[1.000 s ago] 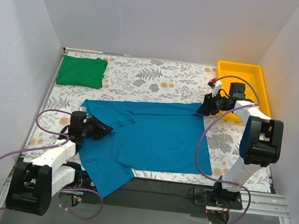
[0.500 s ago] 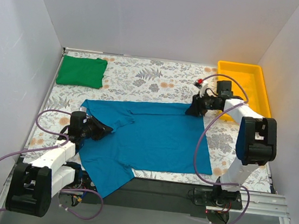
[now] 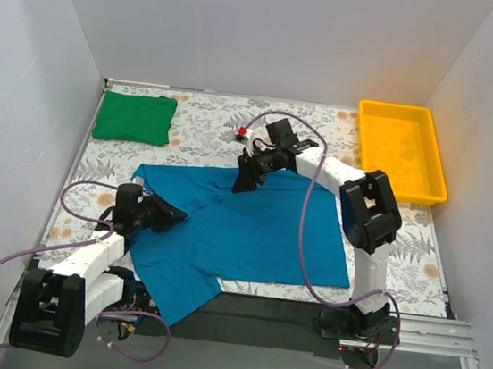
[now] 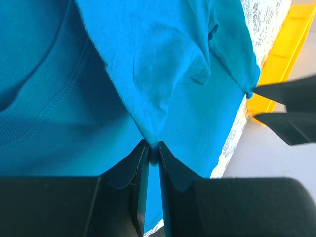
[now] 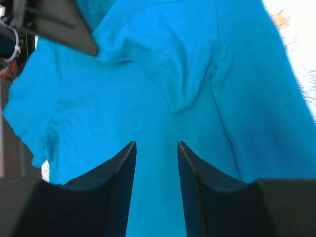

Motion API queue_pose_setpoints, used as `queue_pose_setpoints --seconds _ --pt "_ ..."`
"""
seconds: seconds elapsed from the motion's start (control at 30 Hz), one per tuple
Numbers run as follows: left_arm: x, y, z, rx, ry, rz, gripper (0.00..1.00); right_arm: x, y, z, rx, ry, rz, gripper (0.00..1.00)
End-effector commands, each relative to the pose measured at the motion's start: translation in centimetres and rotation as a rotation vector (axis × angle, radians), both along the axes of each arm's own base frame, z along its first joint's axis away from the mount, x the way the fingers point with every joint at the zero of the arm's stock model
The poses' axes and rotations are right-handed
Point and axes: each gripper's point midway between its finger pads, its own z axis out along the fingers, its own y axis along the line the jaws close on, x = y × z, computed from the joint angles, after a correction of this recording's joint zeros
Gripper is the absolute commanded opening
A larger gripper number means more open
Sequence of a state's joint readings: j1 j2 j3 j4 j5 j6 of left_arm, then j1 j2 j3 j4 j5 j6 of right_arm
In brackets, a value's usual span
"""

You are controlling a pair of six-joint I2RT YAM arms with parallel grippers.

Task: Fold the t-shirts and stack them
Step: Fold the tshirt

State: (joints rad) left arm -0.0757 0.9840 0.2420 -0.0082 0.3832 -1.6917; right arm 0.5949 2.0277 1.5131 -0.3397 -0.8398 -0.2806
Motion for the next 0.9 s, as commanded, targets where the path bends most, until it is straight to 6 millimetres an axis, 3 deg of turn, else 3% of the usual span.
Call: queue_pose_setpoints --seconds 0.0,0.17,0.87 --pt "0.4 -0.3 1.4 -0.023 -0.03 -0.014 0.12 0.1 2.1 -0.4 -0.033 0.144 -0.083 0.46" --pt "0.2 -0.4 1.3 -0.028 -0.028 -0.019 0.12 0.3 3.5 -2.5 -0.082 0.185 -0.152 0.46" --pt "0.1 -0.6 1.5 -0.039 -0.032 -0.023 0.11 -0.1 5.6 -4.3 -0.096 0.239 -0.167 0.46"
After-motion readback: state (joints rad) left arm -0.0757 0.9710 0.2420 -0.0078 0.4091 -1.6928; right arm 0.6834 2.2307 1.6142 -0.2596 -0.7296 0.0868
